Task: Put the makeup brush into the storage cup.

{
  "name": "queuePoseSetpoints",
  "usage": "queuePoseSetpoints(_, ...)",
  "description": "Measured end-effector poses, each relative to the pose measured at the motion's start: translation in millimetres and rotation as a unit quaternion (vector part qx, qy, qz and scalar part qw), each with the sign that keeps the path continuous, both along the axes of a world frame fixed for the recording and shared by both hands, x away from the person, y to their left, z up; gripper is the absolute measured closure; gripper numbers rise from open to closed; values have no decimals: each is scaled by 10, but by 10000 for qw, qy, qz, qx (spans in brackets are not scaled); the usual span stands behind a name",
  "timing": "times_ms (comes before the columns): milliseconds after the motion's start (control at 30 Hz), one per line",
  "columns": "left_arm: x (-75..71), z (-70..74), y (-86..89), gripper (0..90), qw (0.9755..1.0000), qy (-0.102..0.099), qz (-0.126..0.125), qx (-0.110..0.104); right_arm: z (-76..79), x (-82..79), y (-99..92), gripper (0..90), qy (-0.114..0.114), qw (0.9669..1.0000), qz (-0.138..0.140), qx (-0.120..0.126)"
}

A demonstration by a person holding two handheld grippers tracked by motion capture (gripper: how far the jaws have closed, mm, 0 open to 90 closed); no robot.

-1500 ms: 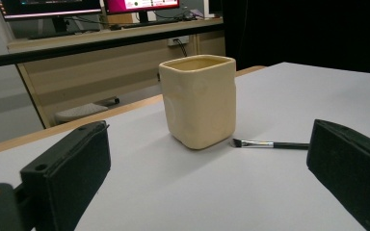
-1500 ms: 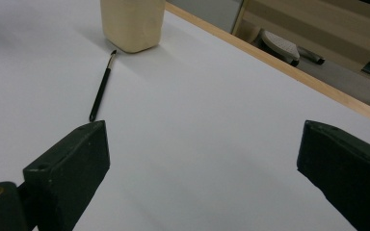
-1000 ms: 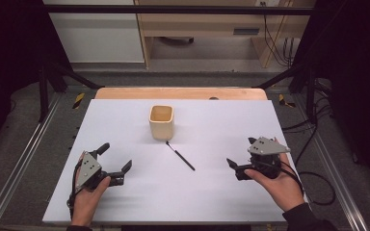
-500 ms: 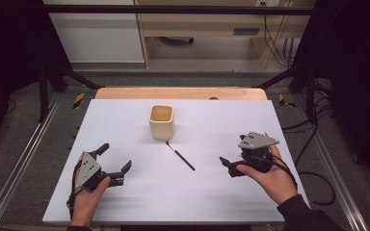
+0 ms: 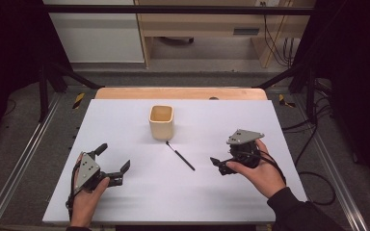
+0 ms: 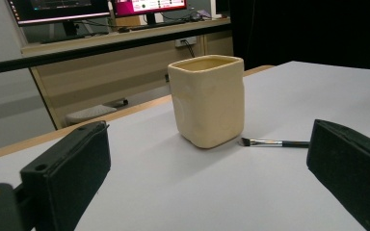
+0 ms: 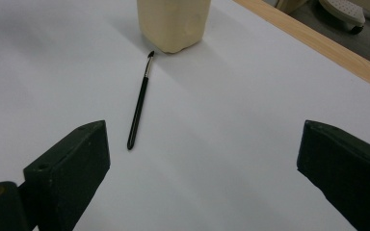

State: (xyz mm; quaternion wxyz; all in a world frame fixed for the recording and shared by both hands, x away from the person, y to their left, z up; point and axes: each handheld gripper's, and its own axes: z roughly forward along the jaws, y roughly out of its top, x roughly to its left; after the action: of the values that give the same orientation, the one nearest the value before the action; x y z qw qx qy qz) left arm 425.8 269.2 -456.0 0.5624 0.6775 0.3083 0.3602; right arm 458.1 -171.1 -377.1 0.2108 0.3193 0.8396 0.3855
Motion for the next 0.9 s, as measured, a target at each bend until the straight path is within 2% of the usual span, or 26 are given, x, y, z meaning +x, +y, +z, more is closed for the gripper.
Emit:
queuePoseSetpoints(233,-2,-1,-13,15,9999,5,94,100,-56,46,194,48,76,9998,138,-120)
queuePoseSetpoints(467,-4,-1,3,14,9999,9,79,98,-161,98,360,50,204,9990,270,-288)
queuePoseSetpoints(600,-3,1,2,15,10000,0,68,55,-191,134,433,49,298,9987,312,-268)
queuePoseSetpoints(900,12,-11,-4,14,9999,37,45,119,-282,239,591,49,447,9975,414,-367)
